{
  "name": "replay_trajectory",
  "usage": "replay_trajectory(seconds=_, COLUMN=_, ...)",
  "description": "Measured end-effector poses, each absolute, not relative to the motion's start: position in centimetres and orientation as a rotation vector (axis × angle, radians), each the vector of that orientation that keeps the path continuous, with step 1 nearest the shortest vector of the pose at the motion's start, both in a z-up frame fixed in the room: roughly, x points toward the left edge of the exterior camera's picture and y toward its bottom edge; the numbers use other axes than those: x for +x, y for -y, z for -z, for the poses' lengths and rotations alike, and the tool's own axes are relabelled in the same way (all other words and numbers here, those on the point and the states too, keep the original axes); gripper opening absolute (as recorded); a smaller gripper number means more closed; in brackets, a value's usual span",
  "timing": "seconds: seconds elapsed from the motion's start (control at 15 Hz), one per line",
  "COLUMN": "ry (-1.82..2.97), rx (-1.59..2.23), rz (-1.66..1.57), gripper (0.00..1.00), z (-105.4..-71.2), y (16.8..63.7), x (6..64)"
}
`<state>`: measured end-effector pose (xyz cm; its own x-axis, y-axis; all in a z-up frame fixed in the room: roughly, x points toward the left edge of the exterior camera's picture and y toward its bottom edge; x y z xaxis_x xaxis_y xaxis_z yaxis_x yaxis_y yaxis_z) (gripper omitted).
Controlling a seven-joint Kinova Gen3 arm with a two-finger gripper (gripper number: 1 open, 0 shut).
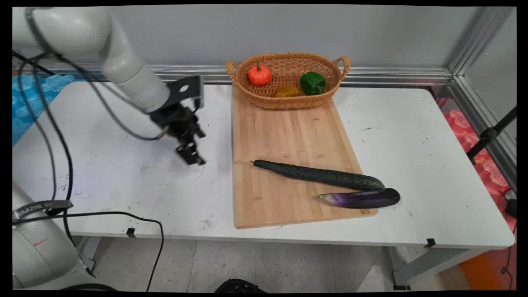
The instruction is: Pick up the potato from the vegetable basket
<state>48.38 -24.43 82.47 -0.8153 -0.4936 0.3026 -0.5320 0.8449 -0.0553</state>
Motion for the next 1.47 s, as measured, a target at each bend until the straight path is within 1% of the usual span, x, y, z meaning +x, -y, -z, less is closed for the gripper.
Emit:
replay_trajectory(seconds=0.53, ry=2.569, rx=0.815, rz=-0.377, gripper=1.00, z=-86.4, y=35.6, x=44.7)
replay_trajectory(seconds=0.93, ry=2.473, rx=0.799, rz=-0.461, gripper=1.00, z=-87.7, y=42.6, x=42.9)
replay_trajectory(seconds=1.2, ry=2.438, rx=0.797, rz=-0.478, gripper=1.00, z=-87.3, y=46.1, x=42.0)
replay_trajectory(seconds=1.47, ry=2.424, rx=0.796, rz=-0.471, gripper=1.00, z=-85.6, y=49.0, x=41.1)
